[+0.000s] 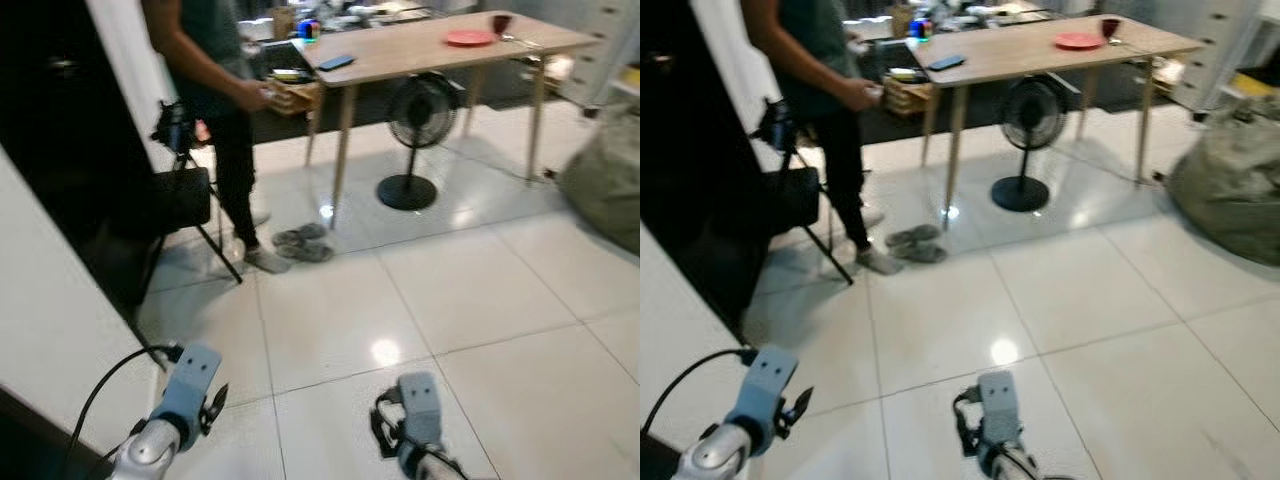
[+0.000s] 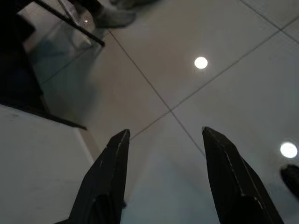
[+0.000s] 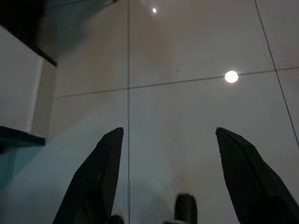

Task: Setting the table

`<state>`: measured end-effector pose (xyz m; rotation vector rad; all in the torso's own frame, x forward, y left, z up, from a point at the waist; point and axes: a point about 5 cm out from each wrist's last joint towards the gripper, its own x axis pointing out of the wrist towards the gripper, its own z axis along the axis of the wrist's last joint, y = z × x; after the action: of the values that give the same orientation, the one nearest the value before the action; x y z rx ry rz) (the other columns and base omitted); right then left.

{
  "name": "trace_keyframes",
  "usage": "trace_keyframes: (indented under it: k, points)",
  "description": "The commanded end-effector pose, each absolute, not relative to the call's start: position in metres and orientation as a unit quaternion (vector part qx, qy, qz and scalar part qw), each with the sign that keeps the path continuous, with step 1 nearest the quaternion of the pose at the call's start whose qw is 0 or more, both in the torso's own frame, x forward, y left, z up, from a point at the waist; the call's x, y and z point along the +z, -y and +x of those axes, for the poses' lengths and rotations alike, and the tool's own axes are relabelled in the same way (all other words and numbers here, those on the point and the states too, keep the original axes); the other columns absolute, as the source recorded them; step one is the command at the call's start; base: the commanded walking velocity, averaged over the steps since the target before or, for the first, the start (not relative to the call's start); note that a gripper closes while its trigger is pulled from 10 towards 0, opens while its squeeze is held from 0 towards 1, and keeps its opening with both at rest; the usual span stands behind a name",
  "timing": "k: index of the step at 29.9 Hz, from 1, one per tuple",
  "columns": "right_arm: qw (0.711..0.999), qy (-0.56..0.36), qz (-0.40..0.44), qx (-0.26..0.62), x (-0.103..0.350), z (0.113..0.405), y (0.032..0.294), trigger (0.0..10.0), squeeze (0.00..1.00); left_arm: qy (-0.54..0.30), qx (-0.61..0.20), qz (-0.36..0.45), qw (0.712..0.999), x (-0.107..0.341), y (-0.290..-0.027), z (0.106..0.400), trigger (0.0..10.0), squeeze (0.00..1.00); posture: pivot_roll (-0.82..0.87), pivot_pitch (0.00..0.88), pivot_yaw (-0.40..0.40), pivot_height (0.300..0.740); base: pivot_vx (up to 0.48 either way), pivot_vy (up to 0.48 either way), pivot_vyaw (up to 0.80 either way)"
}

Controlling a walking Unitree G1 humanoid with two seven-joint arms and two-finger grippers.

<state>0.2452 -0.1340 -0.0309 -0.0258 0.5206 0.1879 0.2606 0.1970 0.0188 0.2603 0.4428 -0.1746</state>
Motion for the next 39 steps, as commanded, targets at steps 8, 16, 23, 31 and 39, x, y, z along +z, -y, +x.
trace_keyframes:
  k: [8,16,23,31,39]
  points:
    - [0.949,-0.282,-0.065,0.123,-0.036,0.235,0.163,10.0,0.0,-0.219,-0.045,0.075,0.972,0.009,-0.18,0.254,10.0,0.0,-0.07,0.0,0.013,0.74,0.0,0.0,-0.8]
    - [0.946,-0.281,-0.073,0.143,-0.033,0.242,0.16,10.0,0.0,-0.223,-0.03,0.062,0.972,0.004,-0.179,0.242,10.0,0.0,-0.05,0.0,-0.005,0.74,0.0,0.0,-0.8]
    - [0.947,-0.274,-0.066,0.154,-0.03,0.246,0.151,10.0,0.0,-0.225,-0.025,0.066,0.972,0.004,-0.184,0.242,10.0,0.0,-0.05,0.0,0.011,0.74,0.0,0.0,-0.8]
    - [0.952,-0.271,-0.054,0.136,-0.03,0.246,0.156,10.0,0.0,-0.219,-0.033,0.069,0.973,0.01,-0.182,0.249,10.0,0.0,-0.07,0.0,0.032,0.74,0.0,0.0,-0.8]
    - [0.954,-0.264,-0.05,0.133,-0.027,0.249,0.154,10.0,0.0,-0.203,-0.028,0.064,0.977,0.017,-0.184,0.254,10.0,0.0,-0.07,0.0,0.04,0.74,0.0,0.0,-0.8]
